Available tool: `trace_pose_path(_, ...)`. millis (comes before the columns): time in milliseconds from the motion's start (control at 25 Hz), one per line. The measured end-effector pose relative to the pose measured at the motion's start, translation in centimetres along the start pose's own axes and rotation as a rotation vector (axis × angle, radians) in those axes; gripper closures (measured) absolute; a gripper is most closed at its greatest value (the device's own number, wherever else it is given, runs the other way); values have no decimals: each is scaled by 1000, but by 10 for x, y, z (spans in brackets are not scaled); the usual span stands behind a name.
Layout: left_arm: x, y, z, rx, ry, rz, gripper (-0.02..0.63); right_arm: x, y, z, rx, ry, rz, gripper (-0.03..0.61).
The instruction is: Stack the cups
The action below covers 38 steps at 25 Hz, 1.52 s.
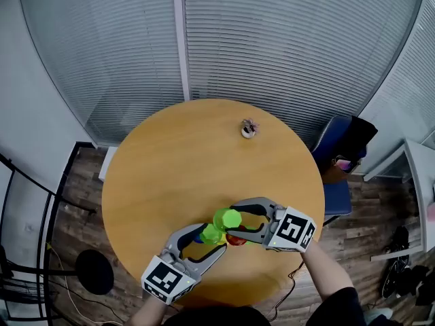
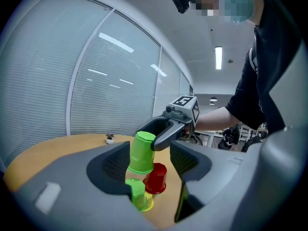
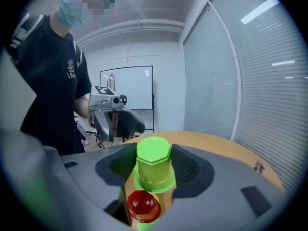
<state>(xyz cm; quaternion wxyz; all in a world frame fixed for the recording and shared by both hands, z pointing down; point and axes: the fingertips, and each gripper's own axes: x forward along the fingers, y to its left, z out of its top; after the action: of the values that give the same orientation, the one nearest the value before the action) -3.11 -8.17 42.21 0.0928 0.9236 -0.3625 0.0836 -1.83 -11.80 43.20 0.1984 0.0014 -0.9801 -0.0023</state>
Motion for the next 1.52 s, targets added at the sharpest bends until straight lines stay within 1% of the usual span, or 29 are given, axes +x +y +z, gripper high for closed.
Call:
trace_pose_path(440, -24, -19, -22, -27, 20, -27, 365, 5, 27, -9, 21, 23, -46, 345)
trace_pose_path(560, -25, -23, -23, -15, 22, -37, 365, 5, 28, -11, 13, 34, -53, 344)
trace_pose_path(760, -24, -25, -23, -23, 22, -37, 365, 6, 29, -15, 8, 50, -56, 344)
trace_pose_path(880, -25, -26, -24, -30, 23, -34, 365, 6, 28, -14, 13, 35, -63, 344)
trace_pose_path(1080, -24, -25, -24, -33, 20, -28, 365, 9, 28, -17, 26, 48, -52, 344)
trace_pose_path(1520, -18, -24, -24, -45, 19, -16, 365, 8, 22, -17, 22, 25, -58, 344)
